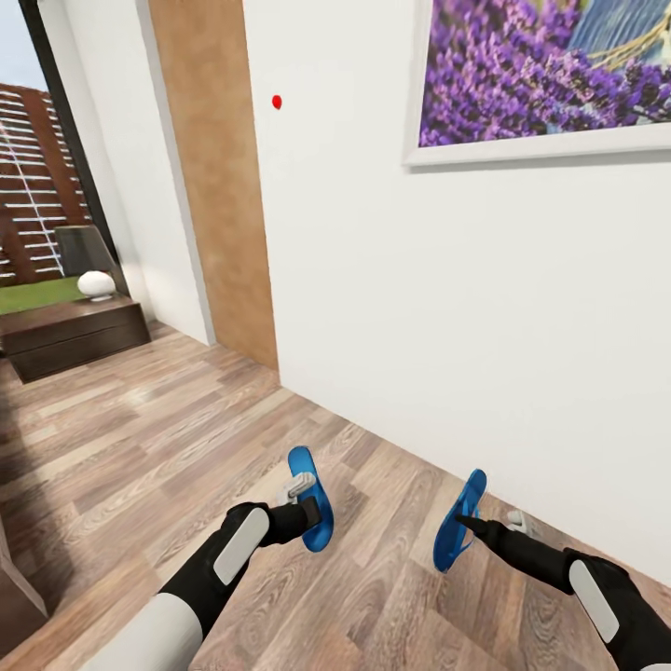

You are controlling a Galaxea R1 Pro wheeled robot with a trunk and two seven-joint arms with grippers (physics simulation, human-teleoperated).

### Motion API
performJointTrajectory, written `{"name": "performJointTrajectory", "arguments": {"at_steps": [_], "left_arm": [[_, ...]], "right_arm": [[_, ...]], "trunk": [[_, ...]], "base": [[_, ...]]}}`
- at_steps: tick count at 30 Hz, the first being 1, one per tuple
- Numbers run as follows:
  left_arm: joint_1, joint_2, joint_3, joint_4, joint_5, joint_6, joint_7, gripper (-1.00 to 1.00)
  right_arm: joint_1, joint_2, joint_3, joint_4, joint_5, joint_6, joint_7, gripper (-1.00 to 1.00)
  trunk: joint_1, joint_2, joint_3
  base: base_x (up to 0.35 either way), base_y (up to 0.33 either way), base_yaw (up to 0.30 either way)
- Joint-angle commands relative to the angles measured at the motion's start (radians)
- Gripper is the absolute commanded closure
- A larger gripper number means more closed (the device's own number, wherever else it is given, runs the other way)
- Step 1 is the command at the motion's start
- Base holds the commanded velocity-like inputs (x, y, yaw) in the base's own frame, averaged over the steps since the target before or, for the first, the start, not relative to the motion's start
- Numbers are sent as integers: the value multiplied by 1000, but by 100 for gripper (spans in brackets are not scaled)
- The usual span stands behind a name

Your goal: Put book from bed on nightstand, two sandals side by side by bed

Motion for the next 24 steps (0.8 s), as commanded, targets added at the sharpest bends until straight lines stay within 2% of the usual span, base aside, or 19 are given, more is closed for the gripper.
{"name": "performJointTrajectory", "arguments": {"at_steps": [1, 24], "left_arm": [[-1, 0, -2, -1, 10, 2, 11, 100], [0, -2, -2, 2, 10, 1, 10, 100]], "right_arm": [[0, 0, -2, -1, -7, 8, 1, 100], [-1, 0, -3, -1, -6, 8, 1, 100]], "trunk": [[0, 0, -1], [0, 0, -1]], "base": [[0, 0, 271], [0, 0, 270]]}}
